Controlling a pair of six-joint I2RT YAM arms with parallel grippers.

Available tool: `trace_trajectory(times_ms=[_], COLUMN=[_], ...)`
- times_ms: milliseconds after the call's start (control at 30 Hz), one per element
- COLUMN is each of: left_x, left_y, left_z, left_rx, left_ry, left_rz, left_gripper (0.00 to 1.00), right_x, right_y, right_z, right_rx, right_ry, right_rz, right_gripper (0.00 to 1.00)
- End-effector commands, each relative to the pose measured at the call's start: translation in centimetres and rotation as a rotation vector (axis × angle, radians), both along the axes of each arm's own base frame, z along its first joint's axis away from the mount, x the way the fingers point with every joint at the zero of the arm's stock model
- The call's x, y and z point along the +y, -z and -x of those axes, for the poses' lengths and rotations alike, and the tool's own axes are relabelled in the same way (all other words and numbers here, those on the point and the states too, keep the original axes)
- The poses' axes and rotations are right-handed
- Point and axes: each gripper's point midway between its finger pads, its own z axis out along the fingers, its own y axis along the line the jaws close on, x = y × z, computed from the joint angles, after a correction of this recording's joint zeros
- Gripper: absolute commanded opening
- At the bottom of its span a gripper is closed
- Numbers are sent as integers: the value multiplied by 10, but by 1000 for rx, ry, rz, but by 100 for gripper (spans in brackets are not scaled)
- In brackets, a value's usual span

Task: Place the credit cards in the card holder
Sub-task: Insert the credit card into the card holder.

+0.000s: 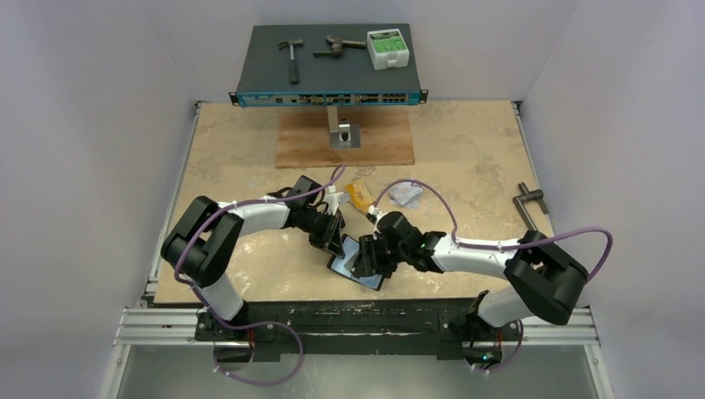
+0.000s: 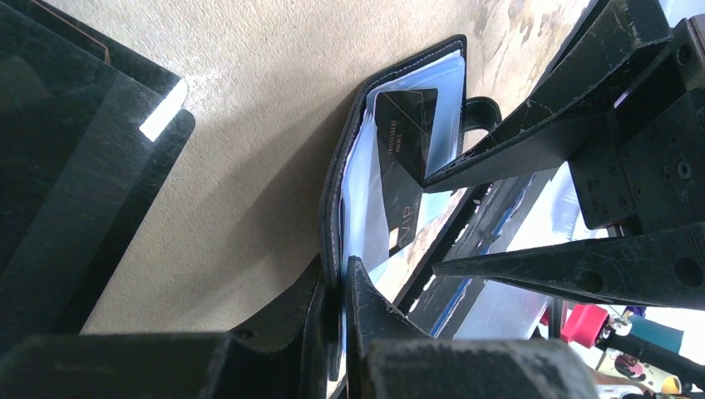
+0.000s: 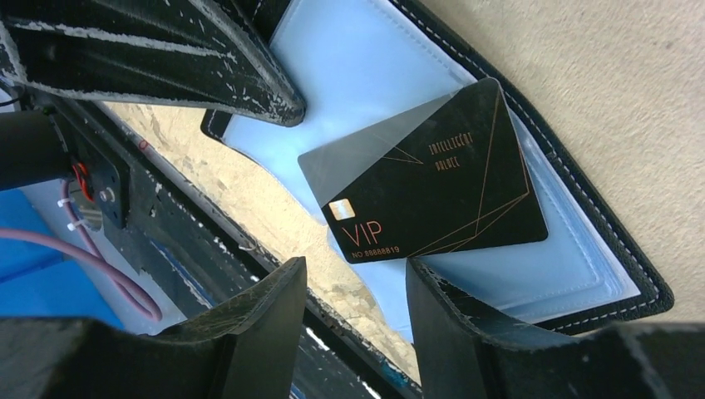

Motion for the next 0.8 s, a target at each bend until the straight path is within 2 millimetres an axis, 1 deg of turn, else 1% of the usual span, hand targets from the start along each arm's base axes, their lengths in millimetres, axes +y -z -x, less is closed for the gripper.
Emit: trace_trajectory(times_ms=[0,67,133,333,400,500,567,633,700,767], left_x=[-6,-6,-5,-2,-2,-1,-1,-1,-1,-1], left_y=[-9,-8,-8,-9,-9,-8,-7,-7,-7,-7], left_z=[-4,-4,-4,-7,-7,-8,-8,-8,-8,-8], left_rx=[-5,-5,-5,-10,-12,-11,-8,-7,-7,-5], left_ry=[8,9,10,5,6,2,3,3,2,4], left_rz=[44,41,41,39,39,35,32,31,31,32], left_gripper=[4,4,4,4,4,4,4,4,4,4], right_x=[8,8,6,-19,-28,-38,-38,-33,-27,-17], right_y=[-9,-9,-13,-31,-35,-38,-39,-35,-31,-28], right_z=[-13,-10,-9,-22,-30,-51,-64,-72,-78,-79], right_rx=[-60,-52,-45,-67,-88,-141,-167,-174,-171,-167], right_ry=[-15,-35,-38,0,29,109,144,157,163,141], right_rz=[2,14,15,26,44,67,78,81,77,43], right_gripper=[48,48,48,50,50,48,41,31,28,29])
